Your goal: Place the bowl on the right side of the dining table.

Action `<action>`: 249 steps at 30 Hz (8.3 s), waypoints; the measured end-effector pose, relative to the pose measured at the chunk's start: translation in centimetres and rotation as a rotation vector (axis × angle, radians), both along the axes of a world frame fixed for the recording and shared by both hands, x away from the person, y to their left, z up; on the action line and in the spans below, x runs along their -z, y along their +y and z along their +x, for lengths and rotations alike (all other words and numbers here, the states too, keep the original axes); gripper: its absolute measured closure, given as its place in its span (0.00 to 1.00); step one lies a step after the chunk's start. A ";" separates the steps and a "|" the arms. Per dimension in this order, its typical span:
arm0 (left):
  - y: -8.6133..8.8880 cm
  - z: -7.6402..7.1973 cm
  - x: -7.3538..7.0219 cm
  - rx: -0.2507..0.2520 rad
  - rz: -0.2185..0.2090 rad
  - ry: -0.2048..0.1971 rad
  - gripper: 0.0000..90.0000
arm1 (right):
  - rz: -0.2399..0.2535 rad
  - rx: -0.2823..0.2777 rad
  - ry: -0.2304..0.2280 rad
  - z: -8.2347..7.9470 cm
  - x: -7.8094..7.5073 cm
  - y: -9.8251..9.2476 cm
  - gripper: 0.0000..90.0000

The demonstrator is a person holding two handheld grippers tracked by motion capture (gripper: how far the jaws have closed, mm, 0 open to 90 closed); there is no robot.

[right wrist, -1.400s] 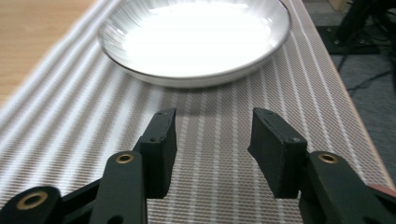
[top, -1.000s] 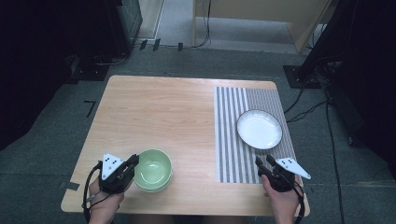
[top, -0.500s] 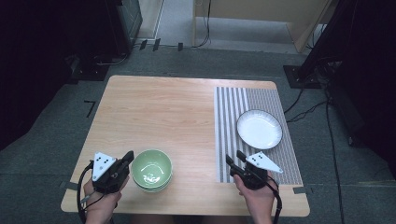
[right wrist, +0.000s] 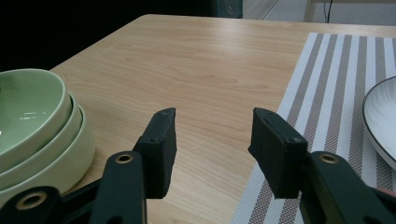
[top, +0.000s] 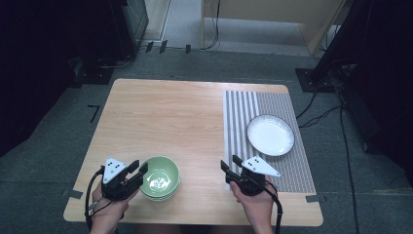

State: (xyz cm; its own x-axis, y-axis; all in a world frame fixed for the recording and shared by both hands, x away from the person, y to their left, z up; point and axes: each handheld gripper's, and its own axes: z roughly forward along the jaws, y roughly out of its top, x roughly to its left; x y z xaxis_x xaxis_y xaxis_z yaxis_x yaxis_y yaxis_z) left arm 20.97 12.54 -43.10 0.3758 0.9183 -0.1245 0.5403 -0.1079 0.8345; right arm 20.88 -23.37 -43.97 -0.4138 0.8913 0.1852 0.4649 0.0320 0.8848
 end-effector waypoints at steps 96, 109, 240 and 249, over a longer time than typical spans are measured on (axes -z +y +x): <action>-1.1 -0.4 0.5 -0.029 0.081 -0.097 0.94 | -0.004 -0.355 0.141 4.6 0.0 15.2 0.81; -1.2 -0.8 0.1 -0.022 0.089 -0.150 0.95 | -0.073 -0.342 0.180 5.6 1.1 14.7 0.86; 8.4 2.5 8.6 -0.318 0.163 0.123 0.00 | -0.008 -0.011 -0.136 2.1 -2.8 3.0 0.95; 9.2 2.8 8.8 -0.317 0.171 0.181 0.00 | 0.001 0.016 -0.136 2.4 -3.0 1.8 0.95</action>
State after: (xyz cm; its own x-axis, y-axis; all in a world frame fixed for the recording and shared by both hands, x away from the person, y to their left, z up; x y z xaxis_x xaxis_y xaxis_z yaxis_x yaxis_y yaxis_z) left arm 23.81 21.69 -51.93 0.0569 0.9984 0.0016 0.7057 -0.0414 0.7073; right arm 23.26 -21.55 -41.02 -0.4210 0.8978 0.1289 0.3412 0.0251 0.9396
